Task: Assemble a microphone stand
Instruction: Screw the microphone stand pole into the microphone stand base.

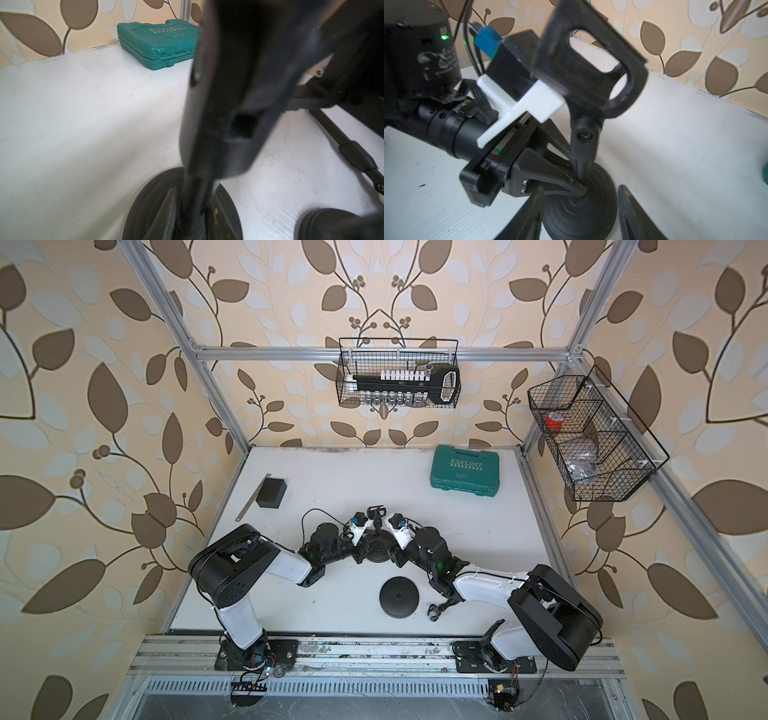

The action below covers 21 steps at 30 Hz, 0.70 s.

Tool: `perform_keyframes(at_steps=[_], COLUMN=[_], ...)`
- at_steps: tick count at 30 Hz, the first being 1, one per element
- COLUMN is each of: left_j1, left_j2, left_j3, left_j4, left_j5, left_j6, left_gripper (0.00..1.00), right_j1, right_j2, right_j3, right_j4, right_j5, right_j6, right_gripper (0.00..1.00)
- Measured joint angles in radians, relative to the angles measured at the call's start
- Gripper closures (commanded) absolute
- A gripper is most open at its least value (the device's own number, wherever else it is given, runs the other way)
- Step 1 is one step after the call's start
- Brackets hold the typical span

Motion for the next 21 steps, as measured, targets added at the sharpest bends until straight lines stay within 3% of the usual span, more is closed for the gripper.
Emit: perform_keyframes(at_steps=[4, 8, 21], left_j1=[0.0, 0.0, 0.0], left_j2=[-0.001, -0.018, -0.191], left_j3=[0.003, -0.009, -0.134], left_j4=[0.0, -0.004, -0.134], left_j5=[-0.001, -0.01, -0.151], left_j6=[-0.001, -0.001, -0.031], left_gripper=[0.52, 0.51, 0.53], right_j1=[-0.032, -0.041, -0.043], right_j2=[0.021, 0.071, 0.254], right_j3=[0.003, 0.023, 0.14], right_j4=[-0.026, -0.028, 0.073], right_j5=[-0.04, -0.071, -0.131], right_j6=[-0.014, -0.019, -0.018], right_gripper=[0.36, 0.33, 0.45])
